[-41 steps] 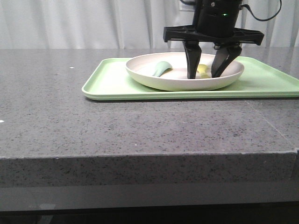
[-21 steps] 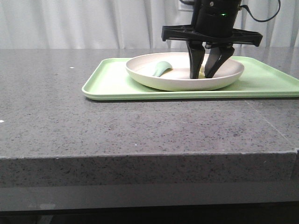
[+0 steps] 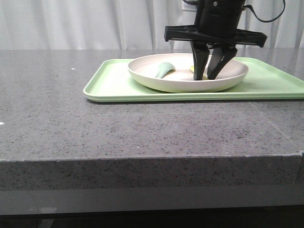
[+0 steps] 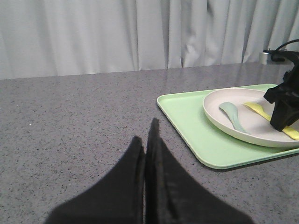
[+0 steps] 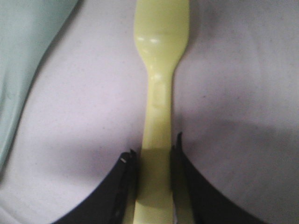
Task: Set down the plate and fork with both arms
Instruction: 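Lift the yellow fork out of the plate with the right gripper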
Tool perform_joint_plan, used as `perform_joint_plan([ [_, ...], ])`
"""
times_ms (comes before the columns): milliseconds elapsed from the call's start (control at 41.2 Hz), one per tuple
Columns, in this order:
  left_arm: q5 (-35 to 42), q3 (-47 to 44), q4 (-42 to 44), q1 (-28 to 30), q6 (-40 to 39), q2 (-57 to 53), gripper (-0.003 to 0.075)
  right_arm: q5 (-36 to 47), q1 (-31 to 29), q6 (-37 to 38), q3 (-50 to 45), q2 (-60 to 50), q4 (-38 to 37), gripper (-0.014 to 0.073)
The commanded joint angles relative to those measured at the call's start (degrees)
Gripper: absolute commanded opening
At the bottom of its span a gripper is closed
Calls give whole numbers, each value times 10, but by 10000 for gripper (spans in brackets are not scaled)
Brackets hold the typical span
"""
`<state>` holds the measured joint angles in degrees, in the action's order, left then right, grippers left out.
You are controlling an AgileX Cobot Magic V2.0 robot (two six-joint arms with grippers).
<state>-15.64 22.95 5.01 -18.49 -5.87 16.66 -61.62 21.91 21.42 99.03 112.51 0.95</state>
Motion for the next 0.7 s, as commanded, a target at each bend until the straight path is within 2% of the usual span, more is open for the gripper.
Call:
perform_joint_plan([
  [0, 46, 16, 1, 0, -4, 3, -18, 5, -2, -2, 18, -31, -1, 167],
  [243, 46, 16, 1, 0, -4, 3, -18, -1, -2, -2, 32, -33, -1, 167],
  [486, 46, 16, 1, 0, -4, 3, -18, -43, -2, -2, 106, -33, -1, 167],
  [680, 46, 16, 1, 0, -4, 3, -18, -89, -26, -4, 152, -33, -2, 167],
])
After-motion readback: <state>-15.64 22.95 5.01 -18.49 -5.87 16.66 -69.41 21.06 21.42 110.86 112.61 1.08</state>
